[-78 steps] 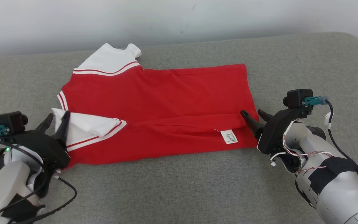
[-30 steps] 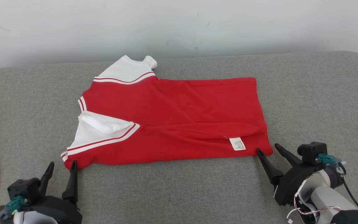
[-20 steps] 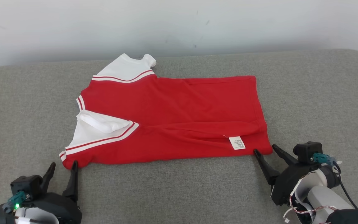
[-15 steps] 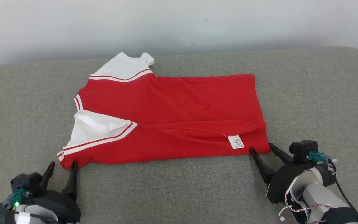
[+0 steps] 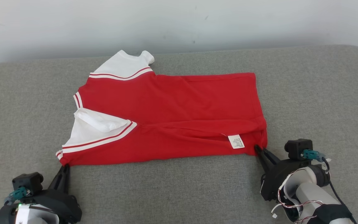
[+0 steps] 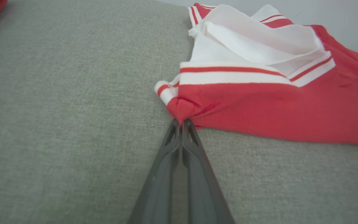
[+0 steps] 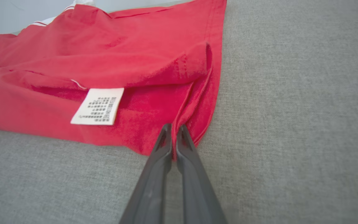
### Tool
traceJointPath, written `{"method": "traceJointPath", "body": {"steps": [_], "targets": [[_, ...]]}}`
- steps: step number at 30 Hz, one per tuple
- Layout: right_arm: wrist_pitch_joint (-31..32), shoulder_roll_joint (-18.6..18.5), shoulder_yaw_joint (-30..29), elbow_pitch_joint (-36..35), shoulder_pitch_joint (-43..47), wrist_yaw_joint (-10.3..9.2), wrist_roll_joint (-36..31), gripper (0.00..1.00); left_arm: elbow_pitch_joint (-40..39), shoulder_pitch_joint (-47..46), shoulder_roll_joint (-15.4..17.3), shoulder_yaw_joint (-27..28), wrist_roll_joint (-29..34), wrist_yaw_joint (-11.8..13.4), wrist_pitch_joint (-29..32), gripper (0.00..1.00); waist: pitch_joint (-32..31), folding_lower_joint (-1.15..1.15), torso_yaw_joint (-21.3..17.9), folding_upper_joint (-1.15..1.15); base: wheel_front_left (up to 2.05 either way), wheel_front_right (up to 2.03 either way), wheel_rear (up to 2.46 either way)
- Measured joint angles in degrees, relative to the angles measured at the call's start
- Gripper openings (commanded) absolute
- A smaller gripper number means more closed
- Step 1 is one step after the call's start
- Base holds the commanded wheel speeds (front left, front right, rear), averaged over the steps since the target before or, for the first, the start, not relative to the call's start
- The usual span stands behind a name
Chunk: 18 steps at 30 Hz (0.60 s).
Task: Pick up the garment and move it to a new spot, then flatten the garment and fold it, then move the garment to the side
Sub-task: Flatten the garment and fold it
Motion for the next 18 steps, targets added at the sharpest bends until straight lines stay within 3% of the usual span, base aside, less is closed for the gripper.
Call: {"method": "traceJointPath", "body": {"steps": [9,18], "targets": [[-0.2,-0.8,0.8,-2.2,0.2,0.0,4.5,0.0,-4.3,1.6,0.1,1.1,0.0,-0.3,0.0,0.0,-1.1,0.0,0.3,0.0,0.0,0.0,0.0],[2.4,-5.7,1.6,-9.2,4.8,0.0,8.9,0.0,-10.3,7.9,0.4,1.7,0.5,-0.4,0.0,0.0,-3.8,0.0,0.6,0.0,0.0,0.0,0.0]]}}
